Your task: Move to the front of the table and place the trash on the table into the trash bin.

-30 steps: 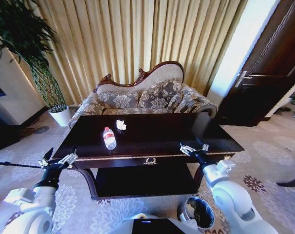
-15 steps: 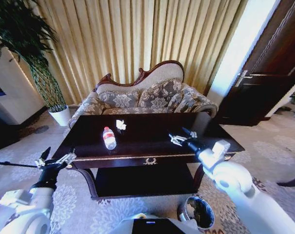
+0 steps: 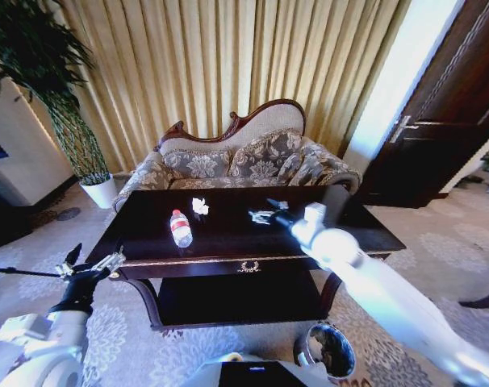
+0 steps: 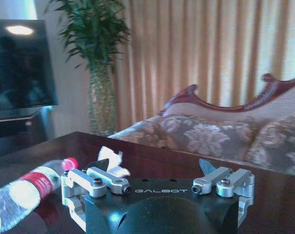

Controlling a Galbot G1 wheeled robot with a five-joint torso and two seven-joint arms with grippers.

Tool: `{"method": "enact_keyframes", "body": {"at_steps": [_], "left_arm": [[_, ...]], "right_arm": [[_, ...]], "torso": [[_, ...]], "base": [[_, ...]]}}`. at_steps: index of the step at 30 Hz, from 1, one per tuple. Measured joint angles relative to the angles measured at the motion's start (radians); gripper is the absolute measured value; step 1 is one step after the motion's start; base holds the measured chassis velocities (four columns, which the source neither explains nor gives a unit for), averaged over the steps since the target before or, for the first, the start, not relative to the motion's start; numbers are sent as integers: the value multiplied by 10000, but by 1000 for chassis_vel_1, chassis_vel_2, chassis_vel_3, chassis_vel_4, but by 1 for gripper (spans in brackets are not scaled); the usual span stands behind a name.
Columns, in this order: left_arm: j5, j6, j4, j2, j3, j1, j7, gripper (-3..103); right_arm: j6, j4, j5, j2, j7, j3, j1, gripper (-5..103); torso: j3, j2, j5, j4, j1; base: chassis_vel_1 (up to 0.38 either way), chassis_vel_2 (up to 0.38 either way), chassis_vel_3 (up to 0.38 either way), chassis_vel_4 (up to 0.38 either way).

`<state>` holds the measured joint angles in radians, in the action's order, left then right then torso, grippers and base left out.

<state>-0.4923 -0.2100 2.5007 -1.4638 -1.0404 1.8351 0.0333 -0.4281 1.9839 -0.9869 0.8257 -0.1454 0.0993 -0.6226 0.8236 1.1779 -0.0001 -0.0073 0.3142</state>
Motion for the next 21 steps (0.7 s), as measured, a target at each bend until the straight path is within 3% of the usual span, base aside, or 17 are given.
{"method": "enact_keyframes", "body": {"at_steps": [7,21], "left_arm": [[16,-146,1,-5,74,21,-90,100],[164,-130,0,-47,76,19,-143,100]], "right_arm": [[-25,-1578,-79,1275,-6,1891,2054,100],[-109,-3404,184,3320,-91,3236,3105,100]], "torso": [[0,0,-1,-1,1],[-1,0,-1,-2,0]], "base": [[0,0,0,0],[0,0,0,0]]}}
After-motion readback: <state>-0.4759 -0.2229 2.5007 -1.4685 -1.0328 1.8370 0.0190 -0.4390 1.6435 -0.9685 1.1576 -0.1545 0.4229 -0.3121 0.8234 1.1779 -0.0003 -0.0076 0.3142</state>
